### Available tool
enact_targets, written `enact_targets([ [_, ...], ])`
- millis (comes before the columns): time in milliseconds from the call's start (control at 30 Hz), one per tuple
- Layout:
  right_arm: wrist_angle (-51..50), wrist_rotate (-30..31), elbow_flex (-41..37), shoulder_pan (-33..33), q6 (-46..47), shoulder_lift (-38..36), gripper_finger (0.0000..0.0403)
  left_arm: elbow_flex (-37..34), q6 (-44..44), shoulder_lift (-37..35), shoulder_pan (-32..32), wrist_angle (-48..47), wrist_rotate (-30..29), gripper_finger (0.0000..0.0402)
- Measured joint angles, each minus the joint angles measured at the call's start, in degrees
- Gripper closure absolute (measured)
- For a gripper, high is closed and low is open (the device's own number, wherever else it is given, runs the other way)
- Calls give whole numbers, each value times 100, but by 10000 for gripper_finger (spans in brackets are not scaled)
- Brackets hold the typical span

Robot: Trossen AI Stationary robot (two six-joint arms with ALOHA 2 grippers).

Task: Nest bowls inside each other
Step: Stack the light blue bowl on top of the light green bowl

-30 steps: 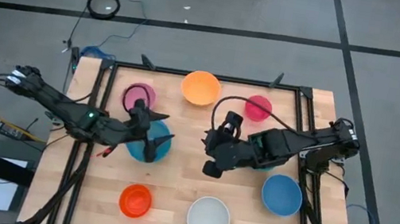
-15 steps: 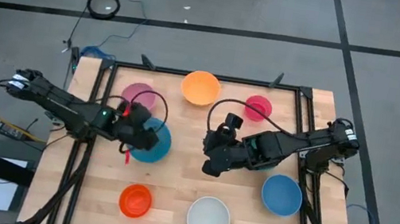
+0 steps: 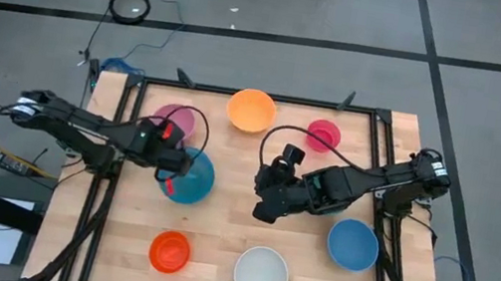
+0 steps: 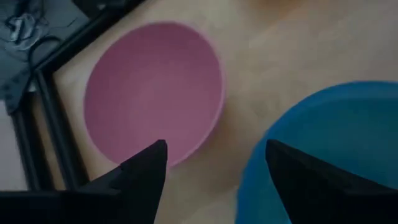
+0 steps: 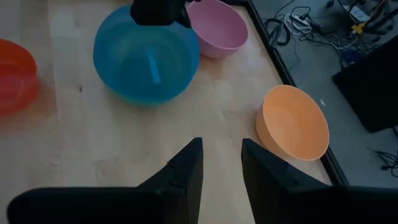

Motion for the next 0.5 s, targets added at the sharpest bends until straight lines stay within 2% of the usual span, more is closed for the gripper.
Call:
enact_targets([
  [500, 39, -7, 0, -138, -15, 0, 305, 0, -71, 227, 21, 303, 1141, 122],
])
